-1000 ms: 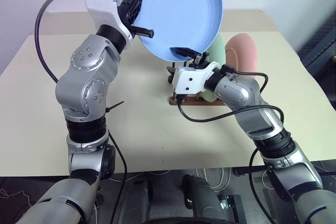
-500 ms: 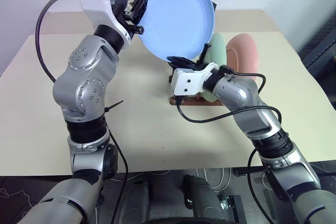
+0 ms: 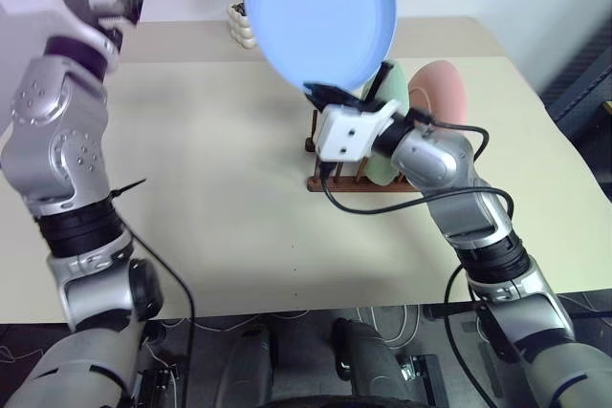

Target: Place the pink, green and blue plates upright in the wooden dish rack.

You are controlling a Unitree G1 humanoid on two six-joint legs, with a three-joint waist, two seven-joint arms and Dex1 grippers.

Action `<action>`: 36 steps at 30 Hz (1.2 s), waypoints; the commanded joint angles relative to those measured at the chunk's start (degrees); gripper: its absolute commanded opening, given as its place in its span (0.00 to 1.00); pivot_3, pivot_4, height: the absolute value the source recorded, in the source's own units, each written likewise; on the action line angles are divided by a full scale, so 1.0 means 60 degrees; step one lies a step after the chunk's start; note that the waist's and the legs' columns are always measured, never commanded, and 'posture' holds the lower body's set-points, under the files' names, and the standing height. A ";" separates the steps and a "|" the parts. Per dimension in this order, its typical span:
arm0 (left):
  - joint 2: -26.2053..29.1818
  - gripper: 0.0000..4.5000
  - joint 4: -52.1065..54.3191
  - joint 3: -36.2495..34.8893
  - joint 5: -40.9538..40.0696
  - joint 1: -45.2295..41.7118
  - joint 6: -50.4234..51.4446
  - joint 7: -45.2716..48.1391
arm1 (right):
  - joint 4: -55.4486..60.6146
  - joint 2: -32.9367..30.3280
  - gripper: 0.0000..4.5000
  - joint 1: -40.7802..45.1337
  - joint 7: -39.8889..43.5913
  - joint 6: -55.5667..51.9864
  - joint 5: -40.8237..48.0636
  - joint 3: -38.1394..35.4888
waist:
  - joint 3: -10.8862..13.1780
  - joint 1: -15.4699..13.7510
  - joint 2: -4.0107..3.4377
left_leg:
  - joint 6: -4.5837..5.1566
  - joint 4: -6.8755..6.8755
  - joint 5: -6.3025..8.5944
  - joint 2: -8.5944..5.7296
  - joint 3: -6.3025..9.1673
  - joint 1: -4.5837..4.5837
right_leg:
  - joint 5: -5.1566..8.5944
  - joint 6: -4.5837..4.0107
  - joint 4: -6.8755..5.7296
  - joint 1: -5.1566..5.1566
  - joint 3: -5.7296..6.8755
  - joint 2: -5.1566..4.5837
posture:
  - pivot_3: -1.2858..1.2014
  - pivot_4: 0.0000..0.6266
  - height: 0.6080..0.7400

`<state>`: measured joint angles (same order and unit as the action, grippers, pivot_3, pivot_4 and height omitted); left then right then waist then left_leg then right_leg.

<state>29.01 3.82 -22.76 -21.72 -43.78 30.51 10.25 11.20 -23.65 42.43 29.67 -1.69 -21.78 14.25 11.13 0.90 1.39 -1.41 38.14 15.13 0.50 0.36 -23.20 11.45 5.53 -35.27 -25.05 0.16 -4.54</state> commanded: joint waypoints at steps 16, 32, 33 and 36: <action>0.0636 0.99 0.2348 0.2298 -0.1751 0.5003 -0.0122 0.5612 | 0.4118 0.2879 0.00 -0.0062 -0.1526 -0.7147 1.0685 -0.3878 | -0.0002 -0.0007 -0.0009 | 0.0000 -0.0002 0.0000 0.0024 0.0004 0.0006 | 0.0000 -0.0013 -0.0016 0.0001 0.0002 -0.0001 | 0.52 0.24 1.00; 0.0774 0.99 0.2846 0.3230 -0.1642 0.5637 -0.0389 0.6398 | 0.3518 0.2847 0.00 -0.1060 -0.5012 -0.8199 1.4983 -0.4531 | 0.0002 -0.0005 -0.0022 | 0.0002 -0.0002 0.0001 0.0022 0.0001 0.0003 | 0.0016 -0.0041 -0.0008 -0.0001 0.0000 0.0005 | 0.52 0.24 1.00; 0.0742 0.99 0.2847 0.3231 -0.1594 0.5627 -0.0481 0.6372 | 0.3423 0.2804 0.00 -0.1098 -0.5130 -0.8207 1.5146 -0.4524 | 0.0003 -0.0002 -0.0022 | 0.0002 -0.0002 0.0001 0.0023 0.0001 0.0003 | 0.0016 -0.0042 -0.0007 -0.0001 0.0000 0.0005 | 0.52 0.24 1.00; 0.0695 0.99 0.2834 0.3230 -0.1561 0.5606 -0.0577 0.6322 | 0.3120 0.2681 0.00 -0.1182 -0.5463 -0.8180 1.5412 -0.4518 | 0.0003 0.0000 -0.0022 | 0.0002 -0.0002 0.0001 0.0023 0.0001 0.0003 | 0.0016 -0.0041 -0.0007 -0.0001 0.0000 0.0006 | 0.52 0.24 1.00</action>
<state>33.38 18.69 -3.06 -31.13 -9.71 28.30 48.29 29.67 -7.12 35.14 -2.22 -51.88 68.89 -12.22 11.14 0.90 1.26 -1.39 38.12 15.14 0.64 0.36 -23.18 11.55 5.28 -35.31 -25.05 0.16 -4.50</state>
